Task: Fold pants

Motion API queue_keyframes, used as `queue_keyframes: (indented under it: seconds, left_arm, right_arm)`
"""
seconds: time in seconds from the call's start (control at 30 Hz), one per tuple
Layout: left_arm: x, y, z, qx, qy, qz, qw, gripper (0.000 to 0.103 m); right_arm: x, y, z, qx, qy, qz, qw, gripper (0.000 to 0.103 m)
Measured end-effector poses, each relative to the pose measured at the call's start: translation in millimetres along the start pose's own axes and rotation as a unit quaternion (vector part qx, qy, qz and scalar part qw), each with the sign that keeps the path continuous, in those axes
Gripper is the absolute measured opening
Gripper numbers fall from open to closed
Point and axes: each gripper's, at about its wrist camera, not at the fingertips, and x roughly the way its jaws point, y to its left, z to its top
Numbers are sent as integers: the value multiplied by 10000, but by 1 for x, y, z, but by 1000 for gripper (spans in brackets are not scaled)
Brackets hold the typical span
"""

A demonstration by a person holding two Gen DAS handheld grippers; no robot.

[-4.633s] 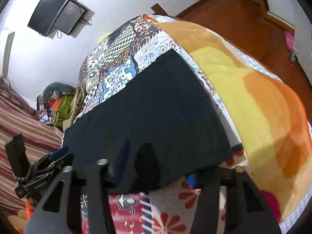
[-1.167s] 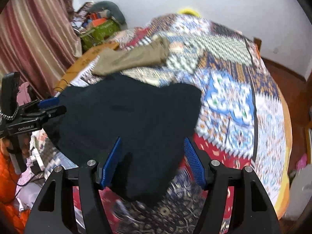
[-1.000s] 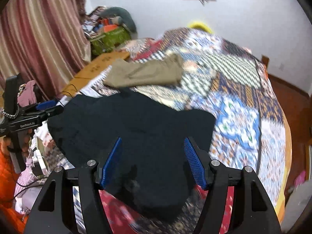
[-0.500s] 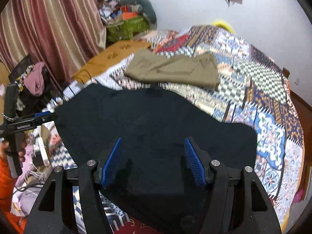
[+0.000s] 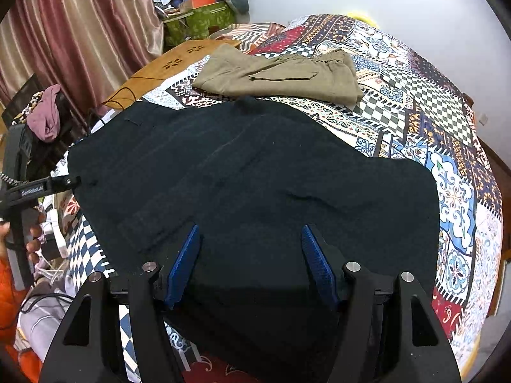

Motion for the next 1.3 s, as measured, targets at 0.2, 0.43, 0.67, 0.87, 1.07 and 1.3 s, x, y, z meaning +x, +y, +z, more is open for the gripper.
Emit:
queue_keyframes:
  seconds: [0.2, 0.43, 0.67, 0.87, 1.07, 1.3]
  left_arm:
    - [14, 0, 18, -48, -64, 180, 9998, 54]
    - [13, -8, 22, 187, -236, 475, 9984, 29]
    - [-13, -37, 26, 795, -782, 832, 9903, 21]
    - [-37, -74, 35, 1332, -1181, 864, 9802, 19]
    - [-61, -123, 41, 1951, -1527, 589, 9670, 19]
    - [-82, -200, 35, 2805, -1770, 39, 9434, 19]
  right_arm:
    - [0, -3, -2, 52, -11, 86, 9999, 62]
    - [-5, -7, -6, 172, -42, 176, 9997, 62]
    - [-10, -12, -12, 252, -77, 223, 9994, 62]
    - [-16, -18, -17, 359, -139, 268, 9989, 62]
    - [-28, -29, -24, 520, -278, 306, 9978, 62]
    - [-51, -52, -38, 826, -526, 119, 9951, 62]
